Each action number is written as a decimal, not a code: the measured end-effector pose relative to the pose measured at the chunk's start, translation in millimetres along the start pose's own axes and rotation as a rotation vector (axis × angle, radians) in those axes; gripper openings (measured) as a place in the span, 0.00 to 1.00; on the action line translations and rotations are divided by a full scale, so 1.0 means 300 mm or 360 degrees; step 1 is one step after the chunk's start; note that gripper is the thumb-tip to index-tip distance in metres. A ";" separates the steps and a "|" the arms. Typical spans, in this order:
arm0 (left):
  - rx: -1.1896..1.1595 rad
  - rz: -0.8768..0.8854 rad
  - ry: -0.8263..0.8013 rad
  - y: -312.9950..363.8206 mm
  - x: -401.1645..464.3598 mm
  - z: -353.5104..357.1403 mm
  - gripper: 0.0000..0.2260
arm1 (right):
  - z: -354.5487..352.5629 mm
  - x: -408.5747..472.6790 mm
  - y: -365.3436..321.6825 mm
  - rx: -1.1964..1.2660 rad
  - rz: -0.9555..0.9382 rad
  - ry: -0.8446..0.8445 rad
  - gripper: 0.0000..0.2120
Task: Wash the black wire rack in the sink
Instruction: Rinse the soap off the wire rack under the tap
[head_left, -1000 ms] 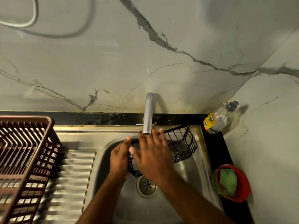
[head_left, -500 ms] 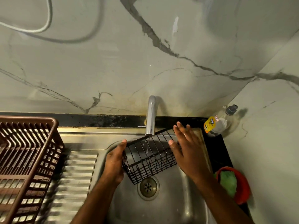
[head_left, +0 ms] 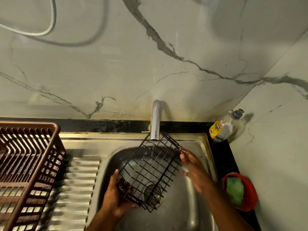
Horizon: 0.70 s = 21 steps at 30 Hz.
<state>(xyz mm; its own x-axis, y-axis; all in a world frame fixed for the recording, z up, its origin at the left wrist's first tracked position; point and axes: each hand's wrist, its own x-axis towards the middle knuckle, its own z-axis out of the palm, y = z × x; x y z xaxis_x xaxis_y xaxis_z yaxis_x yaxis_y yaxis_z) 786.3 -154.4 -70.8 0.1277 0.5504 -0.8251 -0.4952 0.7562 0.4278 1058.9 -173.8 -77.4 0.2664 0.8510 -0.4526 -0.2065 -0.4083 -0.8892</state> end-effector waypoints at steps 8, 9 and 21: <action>0.0074 -0.0102 0.0001 -0.067 -0.018 -0.040 0.24 | 0.141 -0.063 0.126 0.0151 0.0204 0.0006 0.55; 0.0180 -0.0093 -0.0025 -0.058 -0.010 -0.058 0.19 | 0.144 -0.068 0.123 0.0143 0.0193 0.0053 0.56; 0.0969 0.0706 -0.0443 0.095 0.023 0.144 0.20 | 0.155 -0.055 -0.007 -0.0041 -0.0151 0.0155 0.46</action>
<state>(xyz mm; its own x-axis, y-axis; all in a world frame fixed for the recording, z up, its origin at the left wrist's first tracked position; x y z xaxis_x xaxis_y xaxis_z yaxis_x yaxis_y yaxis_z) 810.1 -113.9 -48.4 0.2780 0.8524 -0.4428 -0.0049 0.4622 0.8868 1011.2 -171.5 -64.9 0.3741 0.8505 -0.3696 -0.1521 -0.3369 -0.9292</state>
